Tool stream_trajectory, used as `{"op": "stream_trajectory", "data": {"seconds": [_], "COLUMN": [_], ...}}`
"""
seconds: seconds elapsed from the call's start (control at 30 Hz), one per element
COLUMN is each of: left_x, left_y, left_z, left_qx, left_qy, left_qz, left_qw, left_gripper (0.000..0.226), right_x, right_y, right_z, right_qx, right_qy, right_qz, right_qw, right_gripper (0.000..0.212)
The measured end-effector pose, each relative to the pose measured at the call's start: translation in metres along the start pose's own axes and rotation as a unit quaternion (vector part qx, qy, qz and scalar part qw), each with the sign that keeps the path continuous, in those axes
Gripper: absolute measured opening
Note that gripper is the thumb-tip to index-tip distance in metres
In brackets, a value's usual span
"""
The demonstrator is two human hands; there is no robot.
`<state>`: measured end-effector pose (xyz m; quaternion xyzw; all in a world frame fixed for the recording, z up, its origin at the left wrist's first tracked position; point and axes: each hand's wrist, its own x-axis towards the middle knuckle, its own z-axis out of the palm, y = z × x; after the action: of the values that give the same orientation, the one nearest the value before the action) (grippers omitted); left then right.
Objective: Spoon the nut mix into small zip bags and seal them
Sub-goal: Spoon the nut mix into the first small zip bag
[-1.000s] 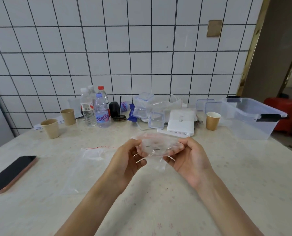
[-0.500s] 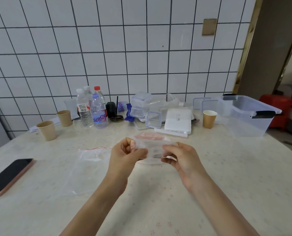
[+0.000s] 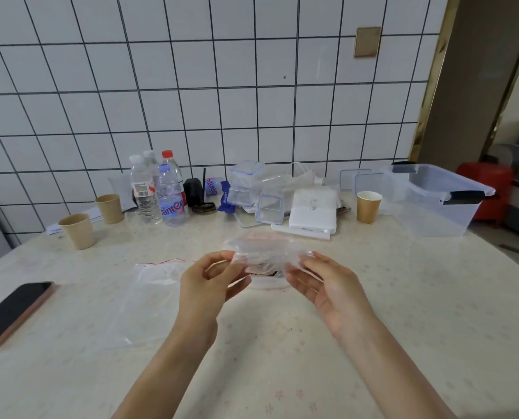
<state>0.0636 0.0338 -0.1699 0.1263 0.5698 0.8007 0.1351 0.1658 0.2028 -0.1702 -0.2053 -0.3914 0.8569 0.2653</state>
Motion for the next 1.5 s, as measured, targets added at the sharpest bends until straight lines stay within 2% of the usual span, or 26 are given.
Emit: {"op": "stream_trajectory", "data": {"seconds": [0.07, 0.13, 0.2, 0.33, 0.43, 0.57, 0.63, 0.73, 0.8, 0.9, 0.97, 1.0, 1.03, 1.1, 1.27, 1.37, 1.43, 1.5], "left_x": [0.000, 0.003, 0.005, 0.009, 0.016, 0.030, 0.042, 0.060, 0.069, 0.071, 0.070, 0.070, 0.069, 0.064, 0.060, 0.057, 0.059, 0.059], "left_y": [0.002, 0.003, 0.002, -0.005, -0.011, -0.018, -0.018, -0.023, -0.026, -0.027, -0.026, -0.026, -0.026, -0.028, -0.035, -0.036, -0.035, -0.034], "left_z": [0.000, 0.000, -0.002, -0.008, -0.005, 0.001, 0.002, -0.001, -0.003, -0.006, -0.006, -0.005, -0.004, 0.000, 0.006, 0.005, 0.001, -0.002], "left_qx": [-0.108, -0.189, -0.217, -0.125, -0.015, -0.005, -0.040, -0.113, -0.152, -0.139, -0.094, -0.065, -0.032, 0.032, 0.096, 0.105, 0.121, 0.124], "left_qy": [-0.035, -0.073, -0.106, -0.174, -0.155, -0.157, -0.161, -0.177, -0.202, -0.232, -0.243, -0.239, -0.222, -0.154, -0.029, 0.011, 0.036, 0.046], "left_qz": [-0.090, -0.157, -0.188, -0.149, -0.084, -0.052, -0.070, -0.086, -0.098, -0.083, -0.038, -0.012, 0.011, 0.046, 0.098, 0.122, 0.125, 0.118], "left_qw": [0.989, 0.967, 0.952, 0.965, 0.984, 0.986, 0.984, 0.974, 0.963, 0.959, 0.965, 0.969, 0.974, 0.987, 0.990, 0.987, 0.984, 0.984], "left_gripper": [0.028, 0.020, 0.010, 0.005, 0.015, 0.022, 0.021, 0.017, 0.017, 0.014, 0.011, 0.017, 0.026, 0.032, 0.033, 0.015, 0.012, 0.013], "right_x": [0.001, 0.001, 0.001, 0.005, 0.013, 0.026, 0.035, 0.050, 0.059, 0.064, 0.063, 0.062, 0.064, 0.064, 0.059, 0.059, 0.059, 0.058], "right_y": [0.000, 0.001, 0.003, 0.007, 0.013, 0.018, 0.019, 0.021, 0.023, 0.021, 0.018, 0.017, 0.018, 0.020, 0.027, 0.027, 0.026, 0.027], "right_z": [-0.002, -0.003, -0.004, -0.005, -0.002, 0.002, 0.003, 0.002, 0.000, -0.004, -0.001, 0.000, 0.000, 0.001, 0.006, 0.002, 0.001, 0.000], "right_qx": [0.072, 0.110, 0.112, 0.052, -0.012, -0.030, -0.027, -0.031, -0.041, -0.083, -0.131, -0.149, -0.165, -0.182, -0.192, -0.165, -0.164, -0.168], "right_qy": [-0.025, -0.047, -0.068, -0.091, -0.094, -0.113, -0.131, -0.140, -0.150, -0.210, -0.223, -0.215, -0.200, -0.155, -0.039, -0.001, 0.015, 0.035], "right_qz": [0.027, 0.051, 0.059, 0.044, 0.013, -0.023, -0.032, -0.039, -0.052, -0.084, -0.097, -0.105, -0.116, -0.127, -0.133, -0.120, -0.115, -0.114], "right_qw": [0.997, 0.992, 0.990, 0.994, 0.995, 0.993, 0.990, 0.989, 0.986, 0.970, 0.961, 0.959, 0.959, 0.963, 0.972, 0.979, 0.980, 0.979], "right_gripper": [0.024, 0.012, 0.006, 0.012, 0.048, 0.051, 0.049, 0.028, 0.026, 0.029, 0.011, 0.010, 0.022, 0.033, 0.026, 0.016, 0.007, 0.010]}}
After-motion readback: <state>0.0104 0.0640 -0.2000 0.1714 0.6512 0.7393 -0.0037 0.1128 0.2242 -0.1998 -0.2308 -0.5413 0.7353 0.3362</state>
